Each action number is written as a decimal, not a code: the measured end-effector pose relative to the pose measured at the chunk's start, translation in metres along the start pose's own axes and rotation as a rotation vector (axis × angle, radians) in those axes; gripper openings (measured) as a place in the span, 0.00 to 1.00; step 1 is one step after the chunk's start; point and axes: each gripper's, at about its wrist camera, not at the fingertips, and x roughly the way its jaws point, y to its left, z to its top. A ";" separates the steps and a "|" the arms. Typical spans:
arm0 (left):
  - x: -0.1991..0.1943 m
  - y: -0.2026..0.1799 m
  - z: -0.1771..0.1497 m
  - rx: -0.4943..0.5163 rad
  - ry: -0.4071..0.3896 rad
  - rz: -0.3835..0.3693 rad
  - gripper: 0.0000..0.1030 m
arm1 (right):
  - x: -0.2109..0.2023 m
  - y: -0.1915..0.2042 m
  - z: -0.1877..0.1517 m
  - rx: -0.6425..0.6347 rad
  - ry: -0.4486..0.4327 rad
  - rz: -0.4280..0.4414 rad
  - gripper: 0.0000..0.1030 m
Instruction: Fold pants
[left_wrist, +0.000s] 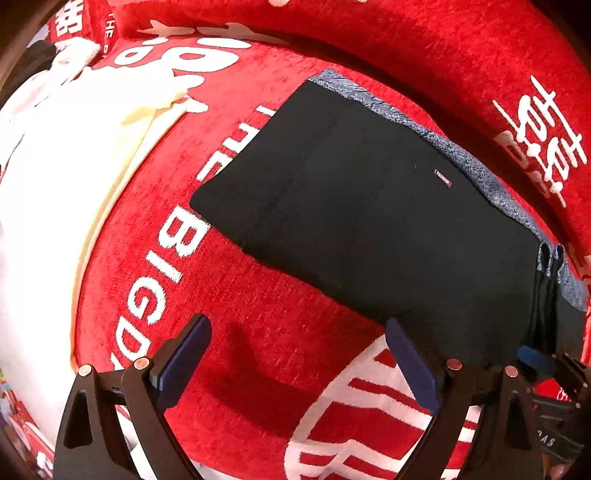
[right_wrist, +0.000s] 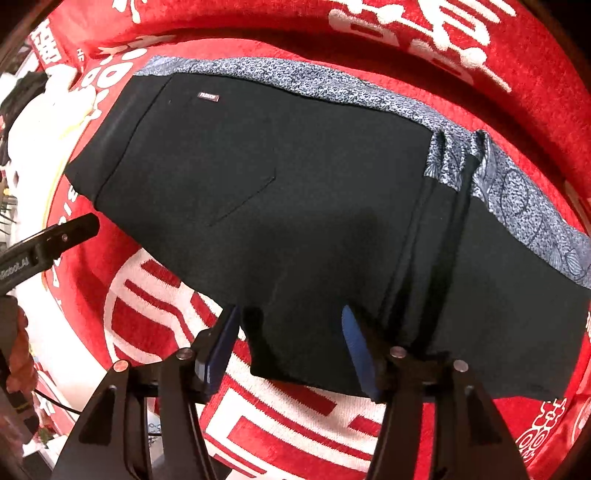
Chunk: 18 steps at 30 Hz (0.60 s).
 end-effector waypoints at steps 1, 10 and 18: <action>0.001 0.001 0.001 -0.006 0.004 -0.006 0.93 | 0.000 0.001 -0.001 -0.004 0.002 -0.005 0.62; 0.004 0.002 0.002 -0.014 0.007 -0.032 0.93 | 0.005 0.011 -0.001 -0.005 0.014 -0.014 0.67; 0.008 0.004 0.007 -0.020 0.012 -0.040 0.93 | 0.010 0.019 0.004 -0.021 0.020 -0.019 0.69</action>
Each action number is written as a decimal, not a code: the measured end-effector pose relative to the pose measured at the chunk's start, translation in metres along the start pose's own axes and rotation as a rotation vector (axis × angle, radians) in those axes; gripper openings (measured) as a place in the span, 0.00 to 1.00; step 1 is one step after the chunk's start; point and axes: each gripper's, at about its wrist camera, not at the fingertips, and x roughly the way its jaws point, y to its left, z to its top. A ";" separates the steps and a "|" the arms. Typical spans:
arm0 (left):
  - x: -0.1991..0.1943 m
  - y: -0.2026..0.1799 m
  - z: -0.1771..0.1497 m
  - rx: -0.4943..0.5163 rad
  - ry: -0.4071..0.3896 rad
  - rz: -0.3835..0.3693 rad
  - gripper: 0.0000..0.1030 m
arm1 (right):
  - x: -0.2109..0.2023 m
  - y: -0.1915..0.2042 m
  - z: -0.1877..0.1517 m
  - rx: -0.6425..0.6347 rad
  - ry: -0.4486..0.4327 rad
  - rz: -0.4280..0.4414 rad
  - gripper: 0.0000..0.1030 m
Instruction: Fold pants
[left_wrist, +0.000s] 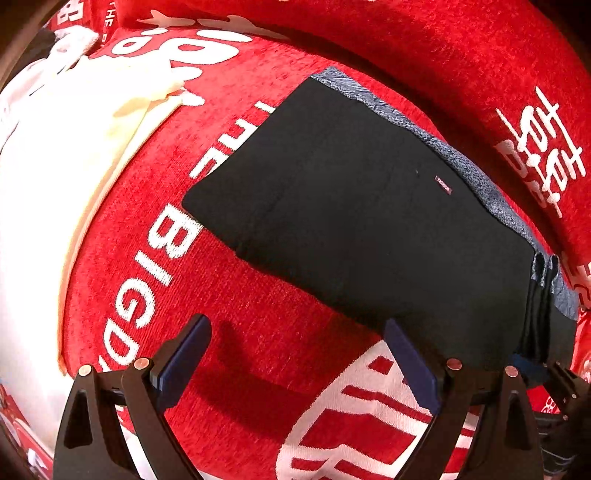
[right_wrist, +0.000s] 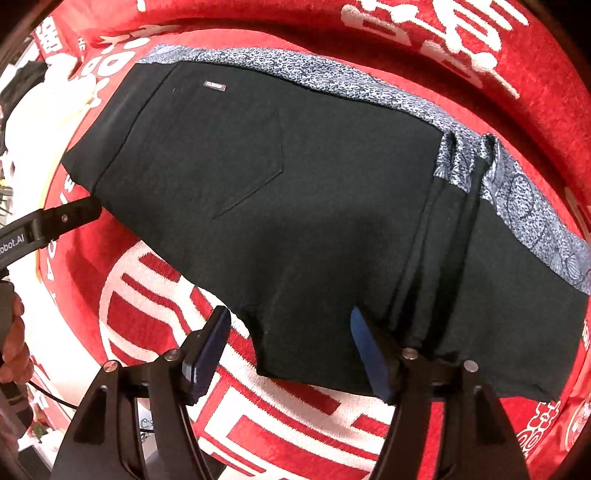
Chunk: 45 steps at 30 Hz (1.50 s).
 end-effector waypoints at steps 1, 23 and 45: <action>0.001 0.000 0.000 -0.001 0.001 -0.002 0.93 | 0.000 0.001 0.000 0.000 0.000 0.001 0.70; 0.016 0.052 0.011 -0.215 -0.080 -0.533 0.93 | 0.008 -0.002 0.000 -0.017 -0.007 0.018 0.72; 0.016 0.028 0.036 -0.291 -0.140 -0.383 0.52 | 0.001 -0.003 -0.005 -0.028 -0.033 0.059 0.75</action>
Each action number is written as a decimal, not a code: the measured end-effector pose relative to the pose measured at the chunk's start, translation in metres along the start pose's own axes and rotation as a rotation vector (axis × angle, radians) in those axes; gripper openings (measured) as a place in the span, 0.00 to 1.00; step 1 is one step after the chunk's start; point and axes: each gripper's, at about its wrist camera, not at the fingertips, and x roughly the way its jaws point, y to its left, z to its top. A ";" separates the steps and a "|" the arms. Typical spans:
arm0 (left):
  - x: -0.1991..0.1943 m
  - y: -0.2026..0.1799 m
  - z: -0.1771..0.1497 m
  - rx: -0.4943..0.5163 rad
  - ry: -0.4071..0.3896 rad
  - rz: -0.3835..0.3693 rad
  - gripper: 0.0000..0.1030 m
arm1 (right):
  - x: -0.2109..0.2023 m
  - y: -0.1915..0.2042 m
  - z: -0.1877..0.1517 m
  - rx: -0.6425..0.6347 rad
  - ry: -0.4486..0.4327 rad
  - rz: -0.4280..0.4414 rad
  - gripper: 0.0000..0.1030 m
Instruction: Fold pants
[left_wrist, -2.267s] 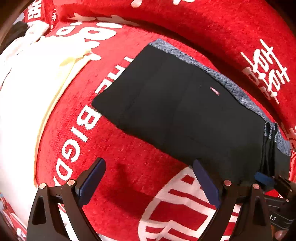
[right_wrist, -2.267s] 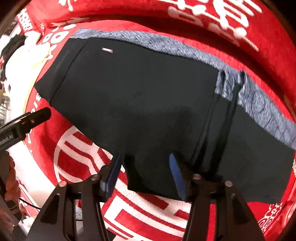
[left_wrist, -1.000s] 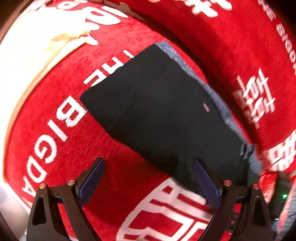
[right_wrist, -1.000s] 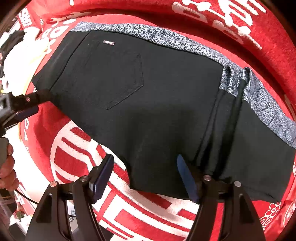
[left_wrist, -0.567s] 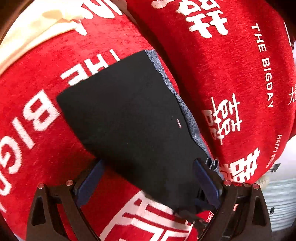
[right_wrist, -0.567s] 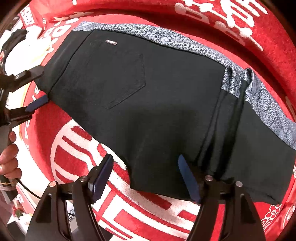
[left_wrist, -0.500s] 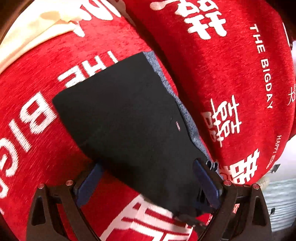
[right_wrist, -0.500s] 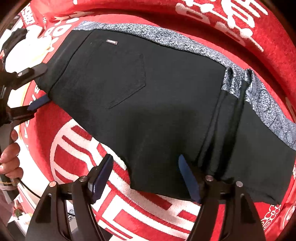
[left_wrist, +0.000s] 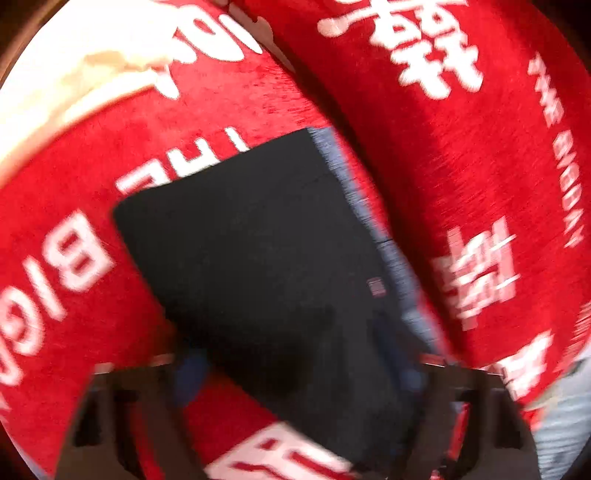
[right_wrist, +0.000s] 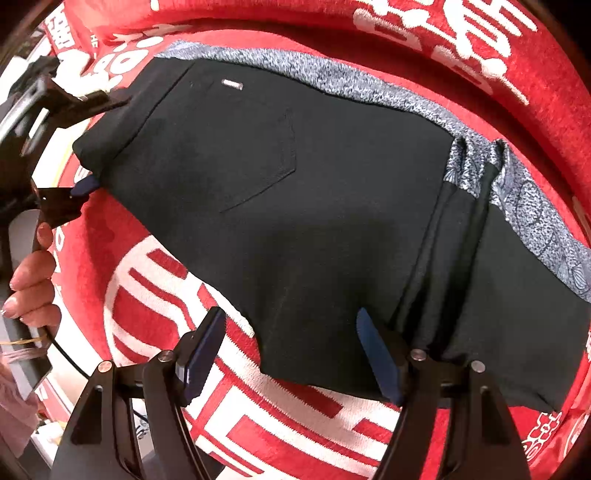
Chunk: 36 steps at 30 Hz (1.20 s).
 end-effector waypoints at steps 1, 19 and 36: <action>0.000 -0.002 0.000 0.030 -0.001 0.051 0.39 | -0.006 -0.003 0.001 0.008 -0.012 0.009 0.75; -0.015 -0.093 -0.061 0.798 -0.253 0.389 0.34 | -0.051 0.092 0.207 -0.124 0.172 0.397 0.81; -0.033 -0.134 -0.084 0.940 -0.275 0.355 0.35 | -0.037 0.100 0.206 -0.216 0.227 0.283 0.17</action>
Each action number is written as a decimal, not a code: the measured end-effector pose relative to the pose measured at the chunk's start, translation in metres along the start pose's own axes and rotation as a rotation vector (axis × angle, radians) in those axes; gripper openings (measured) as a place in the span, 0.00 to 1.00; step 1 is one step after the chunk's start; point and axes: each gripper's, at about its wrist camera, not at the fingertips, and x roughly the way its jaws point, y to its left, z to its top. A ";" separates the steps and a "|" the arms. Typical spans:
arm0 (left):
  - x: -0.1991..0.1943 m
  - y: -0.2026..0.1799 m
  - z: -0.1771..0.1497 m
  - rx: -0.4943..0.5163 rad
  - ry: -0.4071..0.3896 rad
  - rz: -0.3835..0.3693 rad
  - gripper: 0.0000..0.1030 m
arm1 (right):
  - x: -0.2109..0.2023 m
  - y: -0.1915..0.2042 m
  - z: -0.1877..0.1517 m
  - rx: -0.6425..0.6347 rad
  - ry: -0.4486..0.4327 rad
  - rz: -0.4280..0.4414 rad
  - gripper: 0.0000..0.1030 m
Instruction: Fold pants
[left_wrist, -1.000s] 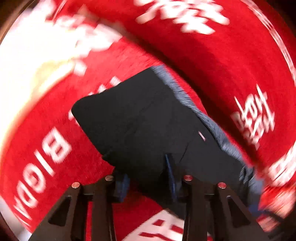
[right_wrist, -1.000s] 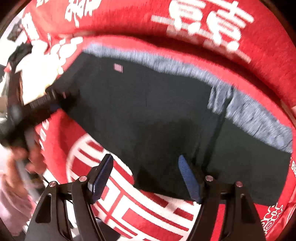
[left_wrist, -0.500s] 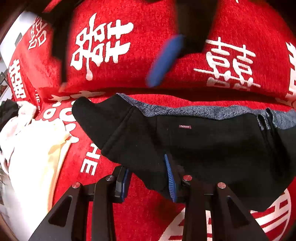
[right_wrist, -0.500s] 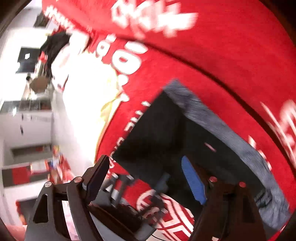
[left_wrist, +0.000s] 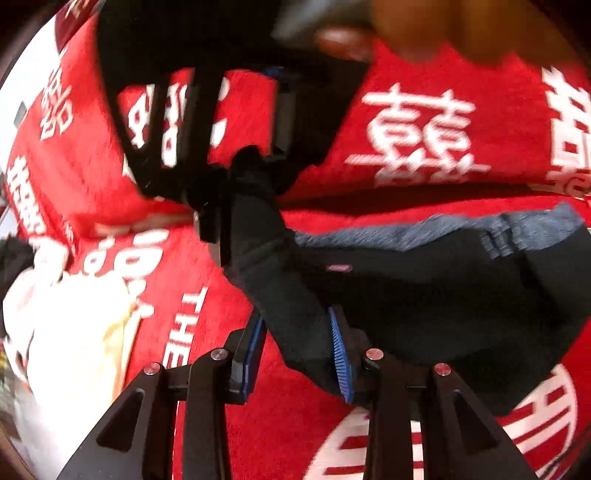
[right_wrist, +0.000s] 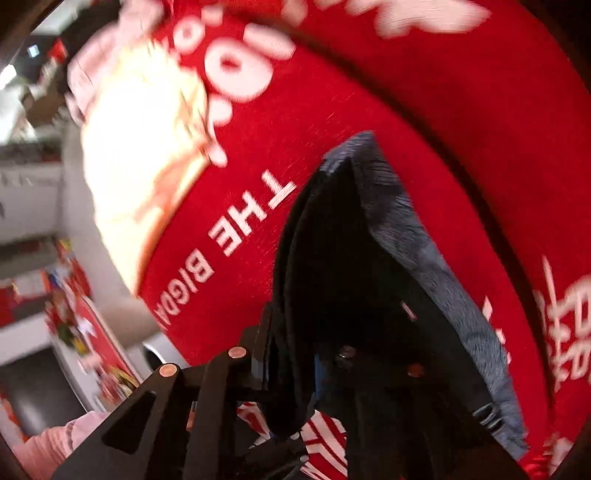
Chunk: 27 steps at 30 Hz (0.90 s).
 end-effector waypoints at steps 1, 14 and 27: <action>-0.010 -0.007 0.007 0.010 -0.018 -0.015 0.35 | -0.010 -0.007 -0.009 0.017 -0.038 0.037 0.17; -0.101 -0.143 0.077 0.178 -0.121 -0.223 0.35 | -0.153 -0.145 -0.215 0.304 -0.548 0.357 0.17; -0.066 -0.323 0.035 0.476 0.006 -0.304 0.35 | -0.085 -0.293 -0.367 0.653 -0.648 0.406 0.17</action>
